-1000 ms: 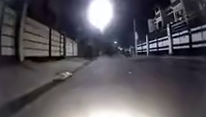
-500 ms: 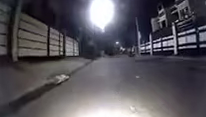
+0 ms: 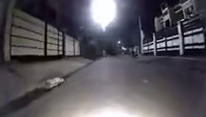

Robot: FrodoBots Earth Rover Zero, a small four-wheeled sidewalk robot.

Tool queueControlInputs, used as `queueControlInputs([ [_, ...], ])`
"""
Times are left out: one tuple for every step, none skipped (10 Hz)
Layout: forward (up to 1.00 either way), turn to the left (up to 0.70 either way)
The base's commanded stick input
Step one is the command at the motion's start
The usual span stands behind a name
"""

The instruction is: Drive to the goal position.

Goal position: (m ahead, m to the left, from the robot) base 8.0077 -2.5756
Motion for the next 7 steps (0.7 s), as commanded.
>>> queueControlInputs([
  [1.00, 0.00],
  [1.00, 0.00],
  [1.00, 0.00],
  [1.00, 0.00],
  [1.00, 0.00],
  [1.00, 0.00],
  [1.00, 0.00],
])
